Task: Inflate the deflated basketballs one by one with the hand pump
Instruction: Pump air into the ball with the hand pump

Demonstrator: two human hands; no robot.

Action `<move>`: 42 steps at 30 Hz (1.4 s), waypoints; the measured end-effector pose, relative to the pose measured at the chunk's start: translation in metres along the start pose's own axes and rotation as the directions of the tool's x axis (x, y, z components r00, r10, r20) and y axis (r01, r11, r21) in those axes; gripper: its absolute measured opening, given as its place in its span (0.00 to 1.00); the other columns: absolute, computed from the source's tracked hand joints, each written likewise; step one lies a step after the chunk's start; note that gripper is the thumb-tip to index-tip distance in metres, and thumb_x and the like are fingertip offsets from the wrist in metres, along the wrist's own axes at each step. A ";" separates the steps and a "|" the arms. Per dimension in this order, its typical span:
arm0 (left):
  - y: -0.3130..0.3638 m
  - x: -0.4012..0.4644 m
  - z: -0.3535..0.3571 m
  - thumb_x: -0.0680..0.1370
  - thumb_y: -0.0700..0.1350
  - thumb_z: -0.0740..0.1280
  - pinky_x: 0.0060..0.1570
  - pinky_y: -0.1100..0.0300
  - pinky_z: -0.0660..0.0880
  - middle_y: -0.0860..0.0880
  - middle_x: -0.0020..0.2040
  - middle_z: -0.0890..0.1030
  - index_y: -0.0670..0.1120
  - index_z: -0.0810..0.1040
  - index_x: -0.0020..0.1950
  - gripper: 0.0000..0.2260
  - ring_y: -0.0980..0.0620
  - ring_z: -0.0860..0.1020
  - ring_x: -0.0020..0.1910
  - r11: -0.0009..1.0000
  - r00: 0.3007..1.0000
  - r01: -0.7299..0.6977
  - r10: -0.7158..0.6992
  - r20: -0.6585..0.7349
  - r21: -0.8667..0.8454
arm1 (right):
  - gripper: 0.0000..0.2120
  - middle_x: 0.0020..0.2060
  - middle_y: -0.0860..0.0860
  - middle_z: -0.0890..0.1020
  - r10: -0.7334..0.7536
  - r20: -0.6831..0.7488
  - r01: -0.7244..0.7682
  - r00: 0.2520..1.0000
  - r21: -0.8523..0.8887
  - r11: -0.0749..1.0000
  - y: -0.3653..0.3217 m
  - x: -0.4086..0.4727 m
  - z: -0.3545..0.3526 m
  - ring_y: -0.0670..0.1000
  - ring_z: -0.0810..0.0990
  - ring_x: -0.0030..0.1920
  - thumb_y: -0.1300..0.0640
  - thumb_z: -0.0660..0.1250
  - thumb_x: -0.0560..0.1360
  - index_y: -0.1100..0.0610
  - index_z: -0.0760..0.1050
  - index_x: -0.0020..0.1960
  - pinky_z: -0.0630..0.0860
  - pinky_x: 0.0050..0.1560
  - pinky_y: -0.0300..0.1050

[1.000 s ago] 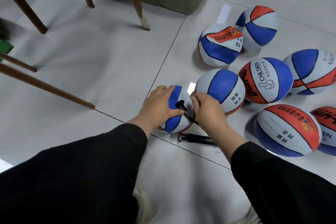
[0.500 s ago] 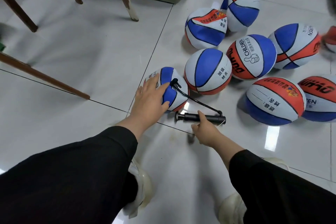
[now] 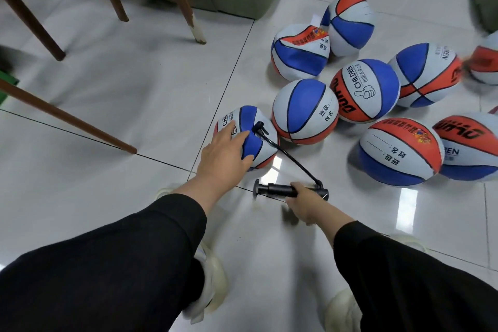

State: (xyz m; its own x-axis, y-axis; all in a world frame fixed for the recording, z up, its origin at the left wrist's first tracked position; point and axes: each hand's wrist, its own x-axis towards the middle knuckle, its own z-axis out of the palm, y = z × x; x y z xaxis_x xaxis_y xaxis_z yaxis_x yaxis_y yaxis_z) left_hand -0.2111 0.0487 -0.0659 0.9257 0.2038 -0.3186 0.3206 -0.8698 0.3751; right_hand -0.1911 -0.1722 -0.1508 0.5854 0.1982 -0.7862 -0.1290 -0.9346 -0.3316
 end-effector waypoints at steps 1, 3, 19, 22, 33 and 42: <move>0.001 -0.001 -0.001 0.83 0.53 0.66 0.75 0.45 0.62 0.47 0.85 0.53 0.52 0.61 0.83 0.29 0.45 0.55 0.82 1.000 1.000 0.003 -0.003 0.015 0.019 | 0.21 0.63 0.57 0.79 -0.002 -0.013 0.002 1.000 0.005 1.000 0.005 -0.001 0.003 0.60 0.78 0.63 0.51 0.60 0.84 0.55 0.65 0.75 0.75 0.64 0.52; 0.002 -0.001 -0.003 0.83 0.54 0.66 0.75 0.45 0.62 0.46 0.85 0.53 0.52 0.62 0.82 0.29 0.45 0.56 0.82 0.998 0.999 0.001 -0.003 0.032 0.058 | 0.19 0.62 0.58 0.80 0.011 -0.079 -0.009 0.997 0.019 1.000 0.011 -0.003 0.005 0.60 0.79 0.62 0.49 0.59 0.84 0.53 0.67 0.74 0.74 0.62 0.48; 0.031 -0.008 0.027 0.81 0.46 0.68 0.68 0.45 0.68 0.45 0.68 0.78 0.47 0.83 0.62 0.11 0.44 0.75 0.68 0.949 0.931 -0.296 0.312 -0.191 0.110 | 0.07 0.53 0.57 0.72 0.069 -0.417 0.047 0.906 0.261 0.964 0.062 -0.013 0.001 0.55 0.77 0.39 0.61 0.69 0.77 0.53 0.71 0.48 0.73 0.44 0.44; 0.057 -0.013 0.032 0.84 0.48 0.63 0.46 0.53 0.75 0.51 0.45 0.80 0.46 0.82 0.50 0.10 0.48 0.78 0.46 0.968 0.966 -0.245 0.240 -0.097 -0.052 | 0.07 0.53 0.54 0.68 0.062 -0.458 0.102 0.887 0.326 0.940 0.052 -0.025 -0.015 0.58 0.78 0.37 0.62 0.65 0.78 0.52 0.69 0.50 0.78 0.41 0.48; 0.158 -0.018 -0.004 0.86 0.55 0.59 0.53 0.52 0.79 0.47 0.58 0.83 0.47 0.77 0.67 0.16 0.51 0.82 0.55 0.418 0.919 0.390 -0.118 0.377 -0.820 | 0.25 0.50 0.44 0.80 -0.104 -0.615 0.377 0.781 0.334 0.864 0.004 -0.097 -0.114 0.52 0.82 0.45 0.55 0.74 0.75 0.44 0.63 0.63 0.80 0.46 0.52; 0.189 -0.034 -0.078 0.85 0.51 0.65 0.36 0.59 0.77 0.45 0.46 0.84 0.44 0.78 0.58 0.11 0.48 0.83 0.42 0.036 0.914 0.313 -0.282 0.291 -0.949 | 0.23 0.50 0.51 0.78 -0.543 -0.493 0.495 0.680 -0.237 0.836 -0.058 -0.152 -0.164 0.54 0.76 0.55 0.55 0.71 0.78 0.50 0.72 0.72 0.74 0.53 0.49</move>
State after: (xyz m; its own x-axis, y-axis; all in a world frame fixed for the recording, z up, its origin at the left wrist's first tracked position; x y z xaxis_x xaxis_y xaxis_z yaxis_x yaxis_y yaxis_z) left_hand -0.1659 -0.0881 0.0834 0.6978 0.3009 -0.6500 0.4917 0.4586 0.7402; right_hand -0.1416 -0.1965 0.0735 0.8628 0.4961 -0.0972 0.3717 -0.7528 -0.5432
